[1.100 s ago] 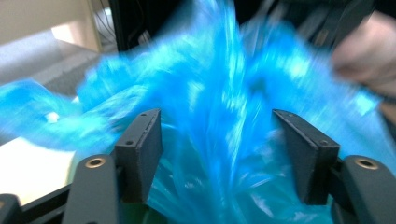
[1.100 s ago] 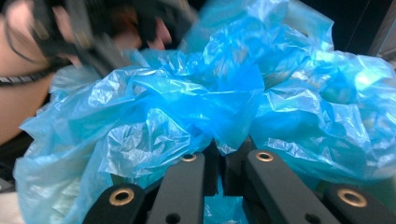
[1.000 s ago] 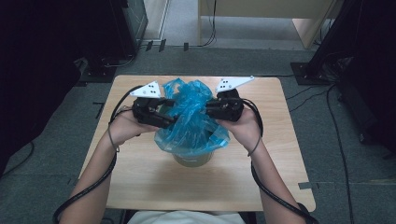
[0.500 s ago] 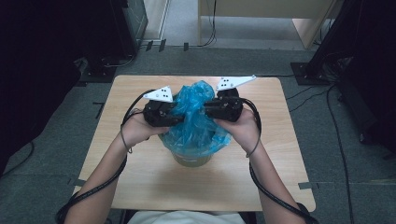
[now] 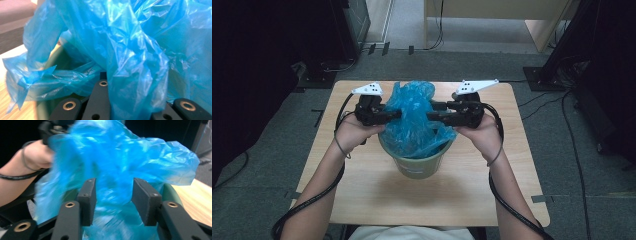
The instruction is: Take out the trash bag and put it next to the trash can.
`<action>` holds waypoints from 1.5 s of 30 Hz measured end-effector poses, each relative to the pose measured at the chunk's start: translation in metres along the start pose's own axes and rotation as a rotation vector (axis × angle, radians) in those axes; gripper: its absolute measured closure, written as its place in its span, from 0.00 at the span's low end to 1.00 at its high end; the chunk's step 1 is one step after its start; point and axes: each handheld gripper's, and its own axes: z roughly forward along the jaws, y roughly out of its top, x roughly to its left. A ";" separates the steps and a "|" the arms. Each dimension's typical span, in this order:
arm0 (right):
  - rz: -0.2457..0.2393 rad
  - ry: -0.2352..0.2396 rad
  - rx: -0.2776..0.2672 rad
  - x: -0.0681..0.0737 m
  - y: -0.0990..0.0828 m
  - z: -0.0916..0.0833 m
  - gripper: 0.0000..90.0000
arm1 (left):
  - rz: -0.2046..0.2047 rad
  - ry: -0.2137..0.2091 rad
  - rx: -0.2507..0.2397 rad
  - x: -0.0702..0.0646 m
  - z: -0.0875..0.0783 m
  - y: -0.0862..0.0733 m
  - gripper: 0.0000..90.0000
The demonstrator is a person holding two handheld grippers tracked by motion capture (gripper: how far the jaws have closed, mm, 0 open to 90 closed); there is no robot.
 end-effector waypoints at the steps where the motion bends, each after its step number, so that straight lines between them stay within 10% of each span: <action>1: -0.011 0.001 -0.004 0.002 0.001 -0.003 0.64 | -0.014 0.019 -0.003 0.002 0.000 0.000 1.00; 11: -0.121 0.113 0.019 0.024 0.003 0.005 0.59 | -0.108 0.014 -0.011 0.003 0.004 0.004 1.00; 22: -0.157 0.025 0.068 0.026 0.000 0.030 0.35 | -0.073 -0.218 -0.026 -0.021 0.003 0.014 1.00; 29: -0.148 0.083 0.113 0.030 -0.002 0.039 0.60 | -0.081 -0.306 -0.042 -0.027 0.007 0.015 1.00; 35: -0.081 0.101 0.167 0.028 -0.005 0.042 0.92 | -0.059 -0.255 -0.065 -0.023 0.004 0.014 0.91; 45: 0.037 0.049 0.167 0.012 -0.007 0.033 0.97 | 0.007 -0.113 -0.114 -0.013 -0.016 0.014 0.55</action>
